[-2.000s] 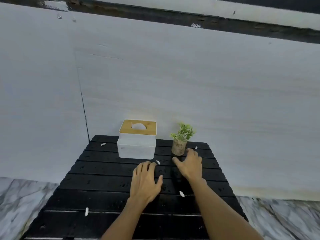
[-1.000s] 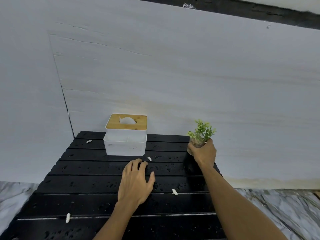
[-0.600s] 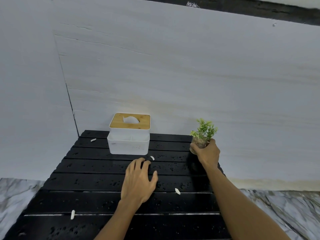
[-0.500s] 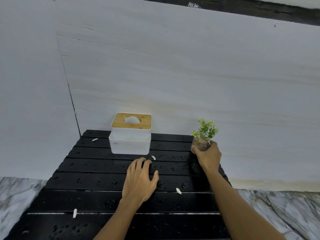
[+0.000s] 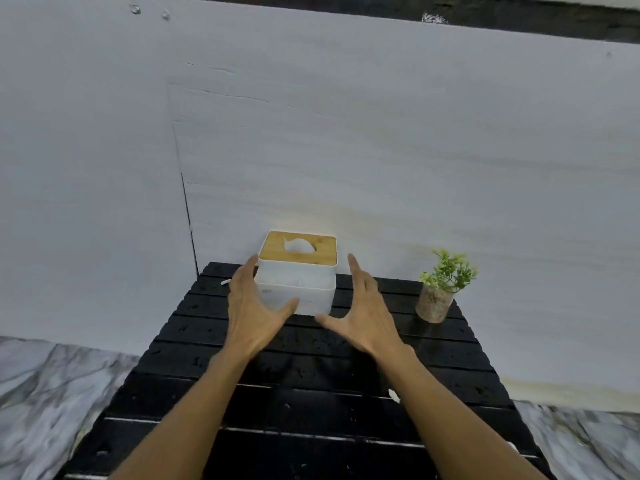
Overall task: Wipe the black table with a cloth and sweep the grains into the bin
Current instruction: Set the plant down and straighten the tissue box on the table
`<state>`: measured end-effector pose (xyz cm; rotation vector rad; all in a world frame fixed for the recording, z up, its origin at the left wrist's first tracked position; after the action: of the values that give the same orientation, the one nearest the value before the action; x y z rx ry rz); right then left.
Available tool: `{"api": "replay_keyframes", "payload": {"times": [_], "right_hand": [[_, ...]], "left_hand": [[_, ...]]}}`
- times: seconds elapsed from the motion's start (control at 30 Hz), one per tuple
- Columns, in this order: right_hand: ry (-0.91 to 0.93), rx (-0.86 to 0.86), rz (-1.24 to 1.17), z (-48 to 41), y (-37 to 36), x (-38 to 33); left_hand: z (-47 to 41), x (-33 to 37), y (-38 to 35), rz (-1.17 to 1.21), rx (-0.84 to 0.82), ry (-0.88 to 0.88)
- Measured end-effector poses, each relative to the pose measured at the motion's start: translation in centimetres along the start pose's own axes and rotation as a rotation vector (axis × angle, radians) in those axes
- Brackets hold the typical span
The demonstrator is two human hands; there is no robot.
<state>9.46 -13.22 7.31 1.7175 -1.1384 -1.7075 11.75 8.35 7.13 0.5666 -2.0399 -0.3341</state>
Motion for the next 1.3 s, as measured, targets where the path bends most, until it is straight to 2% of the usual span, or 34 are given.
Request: {"api": "replay_keyframes", "payload": {"times": [0.1, 0.2, 0.3, 0.77, 1.03, 1.3], "right_hand": [[-0.014, -0.045, 0.05, -2.0, -1.6, -1.2], [0.006, -0.061, 0.117, -3.2, -2.9, -2.3], [0.029, -0.06, 0.072, -3.5, -3.8, -2.9], [0.119, 0.092, -0.128, -2.0, -3.7, -2.7], [0.204, 0.279, -0.185, -0.1, 0.9, -1.3], [0.193, 0.4, -0.213, 0.9, 5.2, 1.3]], "left_hand": [[-2.2, -2.0, -0.1, 0.074, -0.151, -0.009], [-3.6, -3.1, -0.7, 0.055, -0.236, -0.048], [-4.0, -3.4, -1.6, 0.021, -0.282, -0.094], [-2.6, -1.4, -1.9, -0.076, -0.166, -0.206], [-1.2, 4.3, -2.6, -0.072, -0.054, -0.367], [-1.3, 8.6, -5.3, -0.036, -0.053, -0.449]]}}
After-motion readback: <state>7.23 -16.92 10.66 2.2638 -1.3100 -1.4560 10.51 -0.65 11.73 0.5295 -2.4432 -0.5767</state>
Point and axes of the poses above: each hand's wrist, its own z-axis away from the middle knuckle, its own y-axis out of the back of the hand, x = y × z, the point moved 6 cm from there along -z, towards the middle knuckle, and after that the axes turned 11 degrees about -y, right-handed, at the moved point
